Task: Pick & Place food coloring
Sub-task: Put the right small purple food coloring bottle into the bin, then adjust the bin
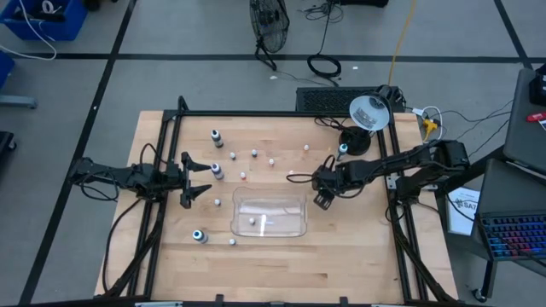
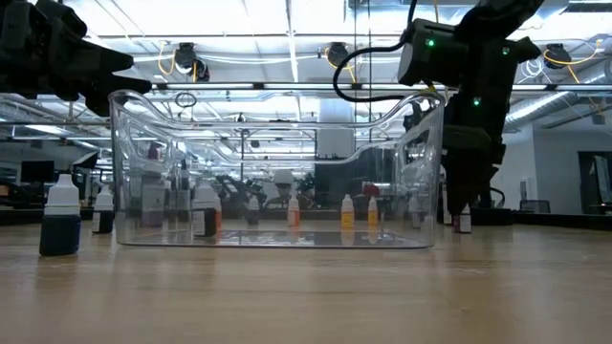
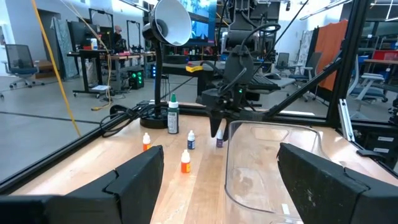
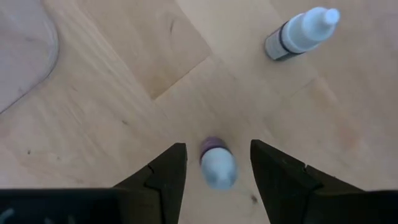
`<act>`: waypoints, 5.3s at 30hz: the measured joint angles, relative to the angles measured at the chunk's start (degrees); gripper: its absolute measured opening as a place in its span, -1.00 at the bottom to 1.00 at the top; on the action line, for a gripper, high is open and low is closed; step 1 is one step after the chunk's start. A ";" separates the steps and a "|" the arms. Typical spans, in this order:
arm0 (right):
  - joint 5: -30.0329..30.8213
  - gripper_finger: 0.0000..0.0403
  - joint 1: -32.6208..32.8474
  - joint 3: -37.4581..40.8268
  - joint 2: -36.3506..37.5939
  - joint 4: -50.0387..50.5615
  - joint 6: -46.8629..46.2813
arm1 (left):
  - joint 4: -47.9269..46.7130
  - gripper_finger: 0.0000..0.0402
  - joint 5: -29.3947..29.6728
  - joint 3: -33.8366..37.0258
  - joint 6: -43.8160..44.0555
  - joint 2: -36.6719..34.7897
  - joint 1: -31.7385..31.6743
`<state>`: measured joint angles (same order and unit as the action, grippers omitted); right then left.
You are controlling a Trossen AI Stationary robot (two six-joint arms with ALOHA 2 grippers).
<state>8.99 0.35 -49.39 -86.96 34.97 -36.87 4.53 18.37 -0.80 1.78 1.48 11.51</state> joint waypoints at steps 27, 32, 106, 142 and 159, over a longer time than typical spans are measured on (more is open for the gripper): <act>0.23 -0.78 2.13 -0.13 0.10 1.46 2.19 | 0.00 0.54 0.00 0.00 -0.02 0.00 0.00; 1.69 -0.78 4.85 -0.13 2.40 1.67 2.21 | -0.02 0.54 0.00 0.00 -0.02 0.00 0.00; -4.55 -0.78 13.62 -51.95 -37.07 18.22 25.10 | -0.01 0.54 0.00 0.00 -0.02 0.02 0.00; -2.74 -0.21 14.31 -51.95 -32.11 16.35 17.98 | -0.02 0.54 0.00 0.00 -0.02 0.01 -0.01; -0.87 -0.61 14.80 -44.60 -23.54 25.01 13.49 | 0.00 0.54 0.00 0.00 -0.01 0.02 -0.02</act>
<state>8.12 15.15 -93.98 -110.50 59.98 -23.37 4.54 18.37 -0.80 1.76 1.50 11.49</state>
